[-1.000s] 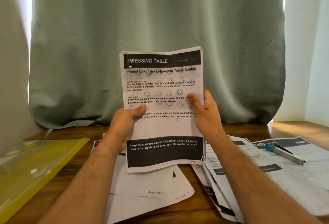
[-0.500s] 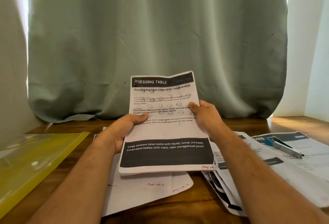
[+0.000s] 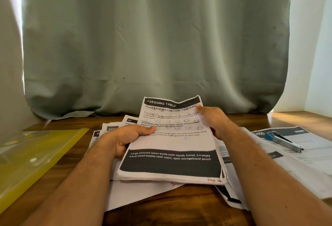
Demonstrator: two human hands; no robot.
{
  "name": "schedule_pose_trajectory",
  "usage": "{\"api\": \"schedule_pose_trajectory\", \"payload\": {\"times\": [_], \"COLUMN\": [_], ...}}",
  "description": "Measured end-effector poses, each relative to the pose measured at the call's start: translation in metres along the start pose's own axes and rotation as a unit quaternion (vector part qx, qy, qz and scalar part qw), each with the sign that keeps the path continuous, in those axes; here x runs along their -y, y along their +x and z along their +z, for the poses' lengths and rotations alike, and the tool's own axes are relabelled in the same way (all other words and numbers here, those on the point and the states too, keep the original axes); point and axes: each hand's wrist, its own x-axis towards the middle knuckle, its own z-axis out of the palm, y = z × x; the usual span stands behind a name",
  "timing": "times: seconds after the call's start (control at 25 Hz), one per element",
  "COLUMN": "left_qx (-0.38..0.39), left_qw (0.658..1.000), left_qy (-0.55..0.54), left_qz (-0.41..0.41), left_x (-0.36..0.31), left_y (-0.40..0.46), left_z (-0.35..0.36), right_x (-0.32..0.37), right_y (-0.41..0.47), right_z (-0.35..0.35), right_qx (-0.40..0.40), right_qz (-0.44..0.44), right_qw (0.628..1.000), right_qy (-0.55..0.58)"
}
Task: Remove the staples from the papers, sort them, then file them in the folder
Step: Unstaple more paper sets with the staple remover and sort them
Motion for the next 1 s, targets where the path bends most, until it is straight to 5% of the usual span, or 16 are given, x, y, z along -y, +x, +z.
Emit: {"api": "schedule_pose_trajectory", "payload": {"times": [0.16, 0.24, 0.48, 0.8, 1.0], "left_qx": [0.024, 0.032, 0.042, 0.072, 0.05], "left_qw": [1.0, 0.999, 0.999, 0.996, 0.994], "left_qy": [0.012, 0.009, 0.007, 0.05, 0.082], "left_qz": [-0.002, 0.005, 0.009, -0.022, -0.062], "left_x": [-0.002, -0.003, 0.002, 0.001, -0.002], "left_y": [-0.008, -0.014, -0.017, -0.009, 0.007], "left_z": [0.01, 0.018, 0.051, 0.09, 0.099], "right_x": [0.003, 0.006, -0.011, -0.041, -0.057], "right_y": [-0.004, -0.018, -0.016, -0.009, -0.001], "right_z": [-0.003, -0.007, -0.053, -0.116, -0.12], "right_qx": [-0.087, -0.161, -0.099, -0.087, -0.11], "right_qz": [-0.084, -0.105, -0.093, -0.027, -0.086], "right_qw": [0.992, 0.968, 0.99, 0.996, 0.979], "right_qy": [-0.045, -0.16, -0.023, 0.004, -0.15]}}
